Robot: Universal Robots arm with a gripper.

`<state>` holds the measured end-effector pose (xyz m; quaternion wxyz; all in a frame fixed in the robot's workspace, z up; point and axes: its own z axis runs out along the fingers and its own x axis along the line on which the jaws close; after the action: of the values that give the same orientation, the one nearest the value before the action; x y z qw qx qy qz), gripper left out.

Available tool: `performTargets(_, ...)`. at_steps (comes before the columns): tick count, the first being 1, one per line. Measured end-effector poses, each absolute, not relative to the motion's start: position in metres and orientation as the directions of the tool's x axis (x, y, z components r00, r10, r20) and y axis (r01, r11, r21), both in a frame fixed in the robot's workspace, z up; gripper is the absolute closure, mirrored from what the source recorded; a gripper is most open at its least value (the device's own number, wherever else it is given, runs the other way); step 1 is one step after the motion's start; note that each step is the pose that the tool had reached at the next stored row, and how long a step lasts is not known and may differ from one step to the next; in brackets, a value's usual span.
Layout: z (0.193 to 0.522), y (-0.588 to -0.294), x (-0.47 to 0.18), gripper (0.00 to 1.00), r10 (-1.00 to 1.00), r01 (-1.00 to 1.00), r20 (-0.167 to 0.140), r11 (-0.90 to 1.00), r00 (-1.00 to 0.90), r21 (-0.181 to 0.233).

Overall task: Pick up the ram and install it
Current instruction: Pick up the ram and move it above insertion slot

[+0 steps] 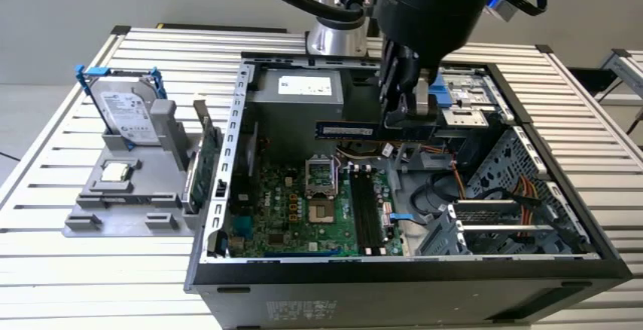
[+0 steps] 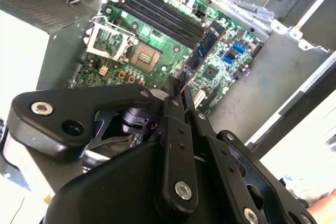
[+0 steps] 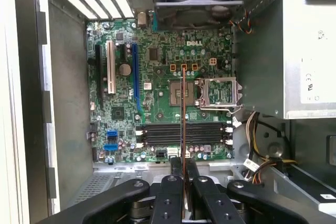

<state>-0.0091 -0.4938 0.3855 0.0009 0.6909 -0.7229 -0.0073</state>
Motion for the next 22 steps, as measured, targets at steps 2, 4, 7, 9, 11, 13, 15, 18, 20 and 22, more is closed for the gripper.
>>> performTargets(2, 0.385, -0.494, -0.006, 1.0, -0.999, -0.999, -0.009, 0.045, -0.045, 0.012)
performTargets(4, 0.385, -0.494, -0.004, 1.0, -0.999, -0.999, -0.009, 0.045, -0.045, 0.012)
performTargets(7, 0.385, -0.494, -0.001, 1.0, -0.999, -0.999, -0.009, 0.045, -0.045, 0.012)
performTargets(9, 0.385, -0.494, 0.002, 1.0, -0.999, -0.999, -0.009, 0.045, -0.045, 0.012)
performTargets(11, 0.385, -0.494, 0.005, 1.0, -0.999, -0.999, -0.009, 0.045, -0.045, 0.012)
performTargets(13, 0.385, -0.494, 0.008, 1.0, -0.999, -0.999, -0.009, 0.045, -0.045, 0.012)
performTargets(15, 0.385, -0.494, 0.011, 1.0, -0.999, -0.999, -0.009, 0.045, -0.045, 0.012)
performTargets(18, 0.385, -0.494, 0.016, 1.0, -0.999, -0.999, -0.009, 0.045, -0.045, 0.012)
performTargets(20, 0.385, -0.494, 0.02, 1.0, -0.999, -0.999, -0.009, 0.045, -0.045, 0.012)
performTargets(22, 0.385, -0.494, 0.023, 1.0, -0.999, -0.999, -0.009, 0.045, -0.045, 0.012)
